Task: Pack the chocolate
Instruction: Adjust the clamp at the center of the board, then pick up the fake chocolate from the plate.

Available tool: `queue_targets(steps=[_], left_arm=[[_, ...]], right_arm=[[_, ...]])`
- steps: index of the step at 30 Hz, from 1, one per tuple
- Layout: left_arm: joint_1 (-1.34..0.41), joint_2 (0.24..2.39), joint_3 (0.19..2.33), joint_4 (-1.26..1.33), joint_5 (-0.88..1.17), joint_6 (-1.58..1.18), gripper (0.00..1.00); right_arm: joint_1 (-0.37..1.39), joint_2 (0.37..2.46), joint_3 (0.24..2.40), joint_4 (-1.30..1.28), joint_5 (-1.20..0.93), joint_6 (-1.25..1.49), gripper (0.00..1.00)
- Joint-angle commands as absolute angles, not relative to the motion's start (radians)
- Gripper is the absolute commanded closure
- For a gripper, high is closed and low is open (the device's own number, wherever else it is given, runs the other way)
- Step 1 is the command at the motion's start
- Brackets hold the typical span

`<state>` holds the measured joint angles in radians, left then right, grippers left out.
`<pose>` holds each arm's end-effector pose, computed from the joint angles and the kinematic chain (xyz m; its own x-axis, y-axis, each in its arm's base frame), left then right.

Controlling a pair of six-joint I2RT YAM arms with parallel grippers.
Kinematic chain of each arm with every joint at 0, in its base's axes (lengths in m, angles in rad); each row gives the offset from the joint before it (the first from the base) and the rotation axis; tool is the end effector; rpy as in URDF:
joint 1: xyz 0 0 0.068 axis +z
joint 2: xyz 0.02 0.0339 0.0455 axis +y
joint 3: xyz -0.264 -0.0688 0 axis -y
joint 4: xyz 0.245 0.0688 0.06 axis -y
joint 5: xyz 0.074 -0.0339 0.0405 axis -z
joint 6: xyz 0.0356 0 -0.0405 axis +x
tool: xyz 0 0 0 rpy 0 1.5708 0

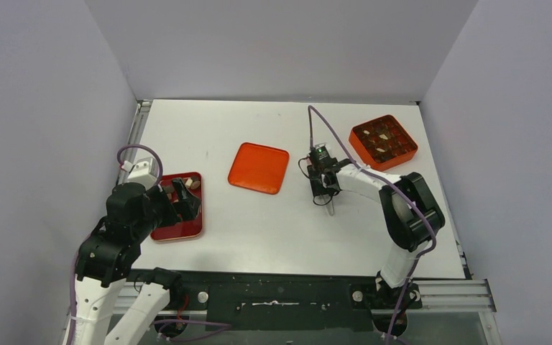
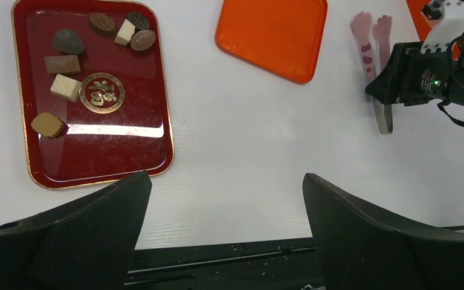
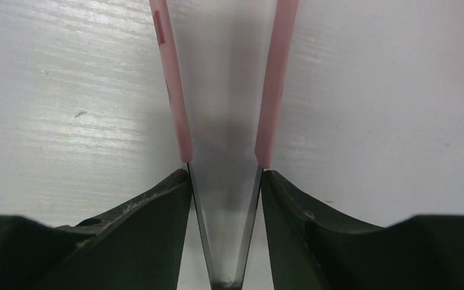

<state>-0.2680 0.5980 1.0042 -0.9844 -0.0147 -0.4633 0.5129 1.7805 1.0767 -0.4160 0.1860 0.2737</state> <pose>0.0917 -0.0246 0.3542 -0.5845 -0.3029 -0.7528 -0.0093 0.9301 -0.3671 0.3065 0.1651 0.1608 -0.8664 -0.1831 -0.4646 -0.1847 0.9819 -0.0424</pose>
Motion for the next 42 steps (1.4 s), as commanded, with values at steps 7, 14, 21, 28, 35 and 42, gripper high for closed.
queue_targets(steps=[7,14,21,28,35,42], left_arm=[[-0.272,0.614,1.053,-0.952,-0.02,-0.426,0.03],[-0.273,0.638,1.064,-0.978,-0.004,-0.433,0.03],[-0.272,0.645,1.034,-0.97,0.016,-0.414,0.03],[-0.272,0.659,1.031,-0.944,0.0,-0.449,0.07],[-0.271,0.753,1.037,-0.885,0.068,-0.483,0.14],[-0.266,0.857,1.047,-0.67,0.277,-0.6,0.15]], right_arm=[[0.526,1.749,0.986,-0.324,0.255,0.293,0.53],[0.533,1.758,0.974,-0.309,0.243,0.289,0.62],[0.58,1.655,1.056,-0.413,0.26,0.274,0.68],[0.654,1.514,1.12,-0.569,0.246,0.269,0.67],[0.817,1.381,1.149,-0.601,0.185,0.286,0.66],[0.993,1.344,1.171,-0.507,0.114,0.305,0.65]])
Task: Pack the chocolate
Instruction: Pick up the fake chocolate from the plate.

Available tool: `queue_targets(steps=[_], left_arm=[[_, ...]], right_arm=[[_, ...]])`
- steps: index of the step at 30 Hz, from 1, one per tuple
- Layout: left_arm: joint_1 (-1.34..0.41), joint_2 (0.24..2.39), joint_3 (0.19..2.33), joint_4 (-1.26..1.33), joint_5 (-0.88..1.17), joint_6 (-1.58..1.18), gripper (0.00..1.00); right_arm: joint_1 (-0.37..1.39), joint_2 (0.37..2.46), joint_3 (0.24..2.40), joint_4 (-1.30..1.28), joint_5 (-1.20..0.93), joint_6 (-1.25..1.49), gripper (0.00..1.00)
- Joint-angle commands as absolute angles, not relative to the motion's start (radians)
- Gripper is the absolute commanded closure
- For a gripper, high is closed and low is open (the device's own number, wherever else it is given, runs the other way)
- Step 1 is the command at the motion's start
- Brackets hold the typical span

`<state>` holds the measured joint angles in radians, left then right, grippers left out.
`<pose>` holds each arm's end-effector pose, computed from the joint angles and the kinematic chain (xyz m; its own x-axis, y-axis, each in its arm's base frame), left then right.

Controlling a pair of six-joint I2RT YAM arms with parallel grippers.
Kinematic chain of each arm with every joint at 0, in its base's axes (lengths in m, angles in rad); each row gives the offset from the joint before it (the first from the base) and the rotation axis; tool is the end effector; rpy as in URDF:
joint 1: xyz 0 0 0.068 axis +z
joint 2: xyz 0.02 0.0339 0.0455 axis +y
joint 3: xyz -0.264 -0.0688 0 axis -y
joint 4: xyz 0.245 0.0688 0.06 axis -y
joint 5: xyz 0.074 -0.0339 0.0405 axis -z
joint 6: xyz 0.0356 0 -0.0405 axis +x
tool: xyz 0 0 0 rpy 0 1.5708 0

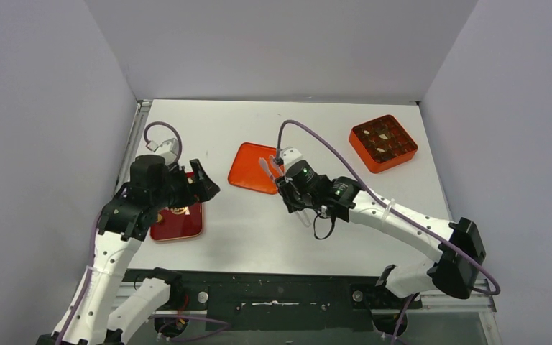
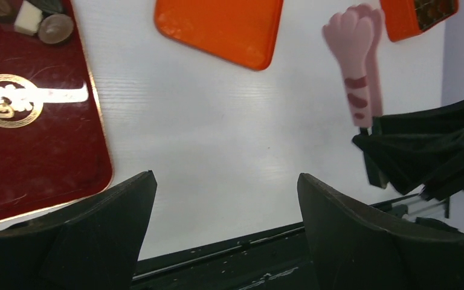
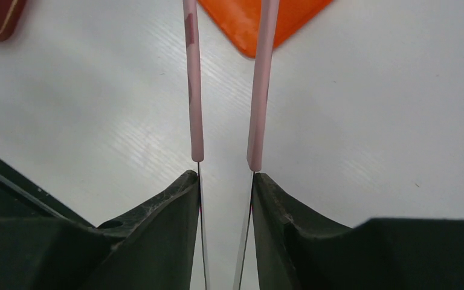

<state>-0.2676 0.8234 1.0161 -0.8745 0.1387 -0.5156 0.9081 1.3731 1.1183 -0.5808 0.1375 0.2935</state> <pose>0.1476 -0.0456 0.3441 -0.7089 -0.3120 -0.6325 0.0182 0.8884 -0.4586 0.1845 0.2285 0.2876 -0.6464 -0.3624 -0.6715 -0.5613 0.8219 0.0967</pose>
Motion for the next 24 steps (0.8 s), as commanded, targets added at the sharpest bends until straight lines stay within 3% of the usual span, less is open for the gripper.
queue_targets(steps=[1,8,24], left_arm=[[-0.266,0.868,1.052,-0.644,0.294,-0.615,0.15],[-0.264,0.946,1.017,-0.529,0.337,-0.637,0.14],[-0.261,0.908,0.925,-0.76,0.186,-0.555,0.15]], right_arm=[[1.029,1.352,1.185,-0.508,0.137,0.296,0.65],[1.175,1.413,1.29,-0.51,0.192,0.27,0.65],[1.206,1.414,1.398,-0.578,0.202,0.268,0.64]])
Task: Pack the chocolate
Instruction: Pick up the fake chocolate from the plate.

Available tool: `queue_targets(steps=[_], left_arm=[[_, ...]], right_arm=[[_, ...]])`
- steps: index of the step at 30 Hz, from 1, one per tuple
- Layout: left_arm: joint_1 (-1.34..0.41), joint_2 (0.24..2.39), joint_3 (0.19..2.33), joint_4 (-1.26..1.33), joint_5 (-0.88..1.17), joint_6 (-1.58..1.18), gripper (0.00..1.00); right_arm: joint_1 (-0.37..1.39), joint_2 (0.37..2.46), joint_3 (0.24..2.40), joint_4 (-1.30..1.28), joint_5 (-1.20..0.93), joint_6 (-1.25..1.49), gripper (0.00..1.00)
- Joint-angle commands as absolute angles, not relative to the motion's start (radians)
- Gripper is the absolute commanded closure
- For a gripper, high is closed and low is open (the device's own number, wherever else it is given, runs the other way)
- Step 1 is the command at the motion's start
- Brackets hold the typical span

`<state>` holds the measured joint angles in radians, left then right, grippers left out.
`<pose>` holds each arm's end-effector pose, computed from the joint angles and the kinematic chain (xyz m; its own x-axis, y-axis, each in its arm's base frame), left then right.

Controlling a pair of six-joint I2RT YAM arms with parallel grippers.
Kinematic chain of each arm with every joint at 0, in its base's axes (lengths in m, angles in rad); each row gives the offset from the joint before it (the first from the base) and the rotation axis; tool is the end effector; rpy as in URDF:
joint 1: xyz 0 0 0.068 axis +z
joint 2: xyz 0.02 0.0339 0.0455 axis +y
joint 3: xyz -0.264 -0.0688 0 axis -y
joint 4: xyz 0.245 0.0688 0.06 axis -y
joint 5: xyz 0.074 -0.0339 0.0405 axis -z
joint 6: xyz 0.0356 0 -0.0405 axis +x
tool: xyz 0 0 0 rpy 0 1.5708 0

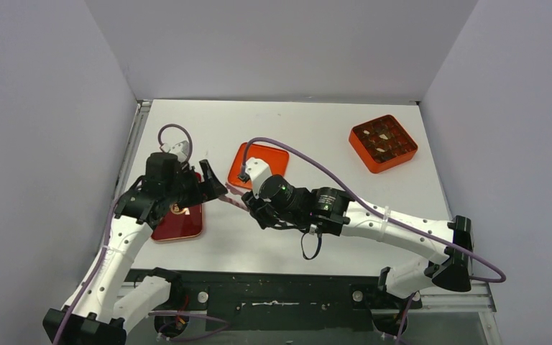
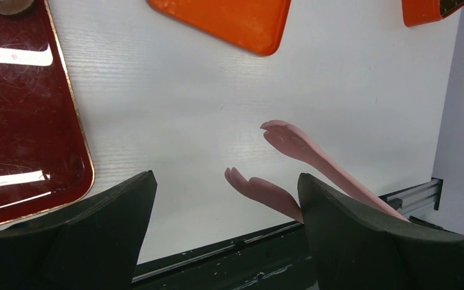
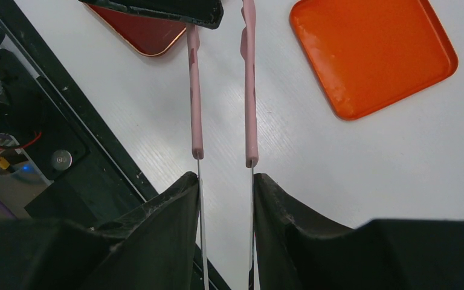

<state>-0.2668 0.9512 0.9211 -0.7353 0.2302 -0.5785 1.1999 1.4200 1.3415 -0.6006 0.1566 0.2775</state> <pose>0.1828 -0.0584 0.3057 -0.7867 -0.3369 -0.5173 -0.0176 0.8499 -0.5266 0.1191 0.2909 0.3465 -0.4591 -0.4339 -0.7752 -0.7807 0.6135 0.1190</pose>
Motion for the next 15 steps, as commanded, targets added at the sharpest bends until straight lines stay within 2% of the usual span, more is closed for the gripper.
queue_targets(steps=[1,7,15], left_arm=[[-0.259,0.908,0.925,-0.766,0.186,-0.555,0.15],[-0.23,0.905,1.037,-0.872,0.185,-0.516,0.13],[-0.214,0.791,1.276,-0.903,0.009,-0.573,0.09]], right_arm=[[1.206,1.418,1.398,-0.575,0.199,0.267,0.64],[1.206,1.45,1.397,-0.561,0.174,0.258,0.64],[1.206,1.557,1.395,-0.447,0.144,0.22,0.64]])
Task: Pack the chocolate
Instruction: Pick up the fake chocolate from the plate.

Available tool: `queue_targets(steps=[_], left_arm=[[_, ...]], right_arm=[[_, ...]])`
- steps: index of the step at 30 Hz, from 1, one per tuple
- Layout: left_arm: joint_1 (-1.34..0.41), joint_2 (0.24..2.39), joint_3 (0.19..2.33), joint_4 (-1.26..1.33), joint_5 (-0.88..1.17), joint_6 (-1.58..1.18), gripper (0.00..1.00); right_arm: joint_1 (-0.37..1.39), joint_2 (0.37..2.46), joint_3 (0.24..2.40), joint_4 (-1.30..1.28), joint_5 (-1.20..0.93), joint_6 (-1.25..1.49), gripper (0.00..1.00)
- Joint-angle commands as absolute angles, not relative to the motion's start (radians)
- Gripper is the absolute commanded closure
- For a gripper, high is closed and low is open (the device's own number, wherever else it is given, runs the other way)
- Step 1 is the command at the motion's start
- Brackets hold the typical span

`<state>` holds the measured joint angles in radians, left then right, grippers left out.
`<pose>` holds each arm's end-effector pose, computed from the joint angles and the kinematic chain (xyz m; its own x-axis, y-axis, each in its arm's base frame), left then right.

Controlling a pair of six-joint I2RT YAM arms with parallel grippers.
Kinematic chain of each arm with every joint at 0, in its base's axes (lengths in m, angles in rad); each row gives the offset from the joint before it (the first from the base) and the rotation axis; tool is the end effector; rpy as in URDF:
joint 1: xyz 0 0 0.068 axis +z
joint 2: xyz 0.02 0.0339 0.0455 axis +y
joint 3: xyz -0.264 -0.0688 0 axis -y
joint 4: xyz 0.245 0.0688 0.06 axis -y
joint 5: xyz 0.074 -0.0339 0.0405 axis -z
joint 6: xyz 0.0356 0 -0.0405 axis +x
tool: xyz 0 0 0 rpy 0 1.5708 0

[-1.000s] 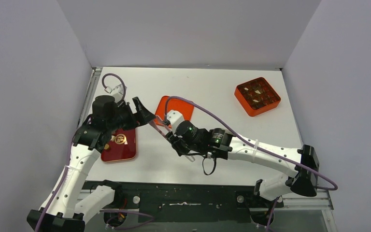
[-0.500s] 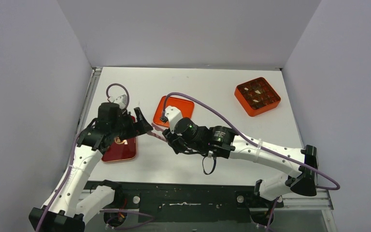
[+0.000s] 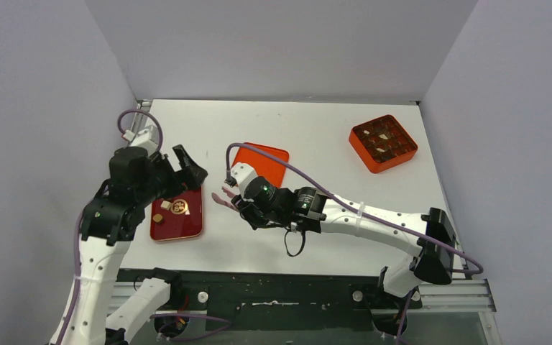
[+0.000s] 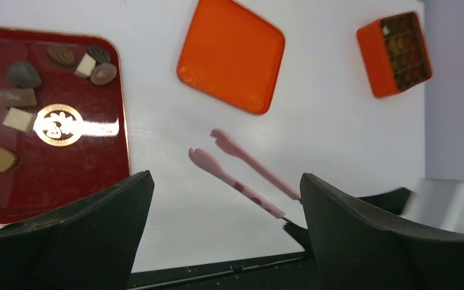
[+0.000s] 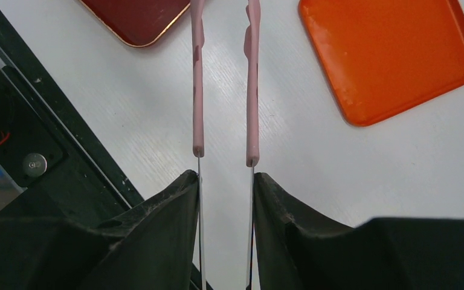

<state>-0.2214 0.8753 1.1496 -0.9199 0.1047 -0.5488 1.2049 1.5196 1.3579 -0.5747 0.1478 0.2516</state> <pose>0.1531 -0.0383 0.3745 -0.6572 -0.3839 -0.6486 -0.0504 0.8811 -0.4703 0.1261 0.3146 0.3236 -0.4530 -0.4940 -0.7422 -0.7969 0.5976 0.0887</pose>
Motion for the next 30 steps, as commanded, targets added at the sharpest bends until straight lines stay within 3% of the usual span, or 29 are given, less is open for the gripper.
queue_targets(steps=[1,14,30], left_arm=[[-0.214,0.779,1.297,-0.897,0.008,-0.579,0.09],[-0.235,0.703,1.527,-1.052,-0.053,-0.566,0.04],[-0.239,0.662,1.698,-1.179,-0.035,-0.618,0.04]], right_arm=[[1.206,1.574,1.4,-0.431,0.137,0.214,0.64],[1.208,1.914,1.601,-0.305,0.054,0.14,0.62],[1.246,2.159,1.819,-0.233,-0.145,0.04,0.6]])
